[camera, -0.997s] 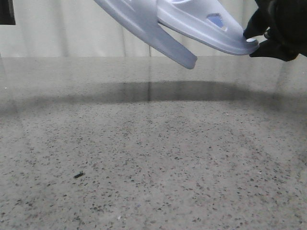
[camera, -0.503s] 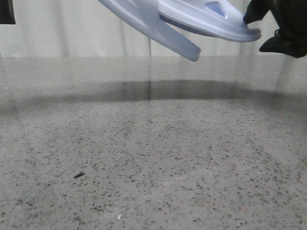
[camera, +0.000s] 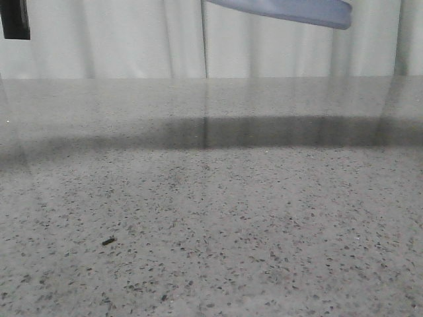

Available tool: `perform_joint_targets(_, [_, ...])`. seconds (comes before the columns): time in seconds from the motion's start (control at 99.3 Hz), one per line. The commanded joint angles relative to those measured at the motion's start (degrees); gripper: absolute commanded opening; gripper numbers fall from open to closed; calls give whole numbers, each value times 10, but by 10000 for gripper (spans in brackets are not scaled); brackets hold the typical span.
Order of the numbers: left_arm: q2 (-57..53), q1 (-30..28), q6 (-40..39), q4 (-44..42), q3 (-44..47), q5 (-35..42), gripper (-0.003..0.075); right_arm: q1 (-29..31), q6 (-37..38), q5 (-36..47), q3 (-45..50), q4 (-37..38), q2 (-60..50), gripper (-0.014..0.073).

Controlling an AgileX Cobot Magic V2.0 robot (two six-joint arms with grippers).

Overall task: Insert blue slippers together front up
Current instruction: 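Push the right-held slipper into the left-held slipper, nesting them, then lower the nested slippers onto the table with the left gripper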

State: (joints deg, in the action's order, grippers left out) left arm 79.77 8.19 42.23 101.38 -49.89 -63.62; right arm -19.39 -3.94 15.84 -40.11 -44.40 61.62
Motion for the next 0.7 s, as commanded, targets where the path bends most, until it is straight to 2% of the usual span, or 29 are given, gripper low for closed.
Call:
perform_joint_targets(0.0, [-17, 6, -6, 52, -15, -54, 17, 16, -10, 27, -22, 18, -37, 363])
perform_joint_targets(0.423, [-17, 6, -6, 52, -14, -32, 16, 24, -10, 31, -22, 26, -152, 363])
perform_joint_targets(0.695, [-17, 6, -4, 52, 23, 24, 16, 24, -10, 19, -22, 32, -181, 363])
